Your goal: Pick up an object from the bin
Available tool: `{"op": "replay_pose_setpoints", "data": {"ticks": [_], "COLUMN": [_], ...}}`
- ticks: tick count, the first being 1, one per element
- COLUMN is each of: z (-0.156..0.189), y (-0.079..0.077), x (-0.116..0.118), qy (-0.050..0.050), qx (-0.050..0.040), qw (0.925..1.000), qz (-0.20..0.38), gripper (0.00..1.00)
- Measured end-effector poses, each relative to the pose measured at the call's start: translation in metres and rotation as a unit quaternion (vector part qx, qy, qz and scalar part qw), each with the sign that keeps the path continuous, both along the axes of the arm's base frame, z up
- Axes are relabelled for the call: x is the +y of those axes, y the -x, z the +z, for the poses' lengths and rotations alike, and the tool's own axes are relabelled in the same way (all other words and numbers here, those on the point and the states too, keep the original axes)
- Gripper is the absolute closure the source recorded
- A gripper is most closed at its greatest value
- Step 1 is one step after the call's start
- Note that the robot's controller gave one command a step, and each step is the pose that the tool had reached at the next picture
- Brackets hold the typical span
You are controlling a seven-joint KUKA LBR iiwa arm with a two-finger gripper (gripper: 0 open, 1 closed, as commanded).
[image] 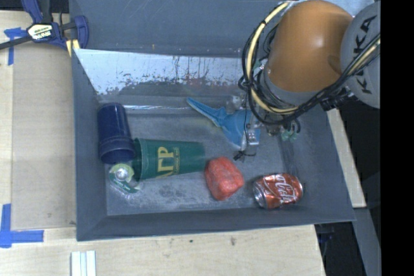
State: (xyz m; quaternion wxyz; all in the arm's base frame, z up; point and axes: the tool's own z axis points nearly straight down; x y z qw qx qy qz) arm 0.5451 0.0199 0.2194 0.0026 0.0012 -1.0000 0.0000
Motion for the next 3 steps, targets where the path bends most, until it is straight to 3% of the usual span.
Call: {"op": "replay_pose_setpoints", "data": {"ticks": [2,3], "z": [0.004,-0.05], "y": [-0.001,-0.011], "x": [0.0,-0.004], "qy": [0.0,0.0], "qx": [-0.0045,-0.0087], "qw": [1.0,0.995], "qz": [0.0,0.1], "gripper": [0.0,0.0]}}
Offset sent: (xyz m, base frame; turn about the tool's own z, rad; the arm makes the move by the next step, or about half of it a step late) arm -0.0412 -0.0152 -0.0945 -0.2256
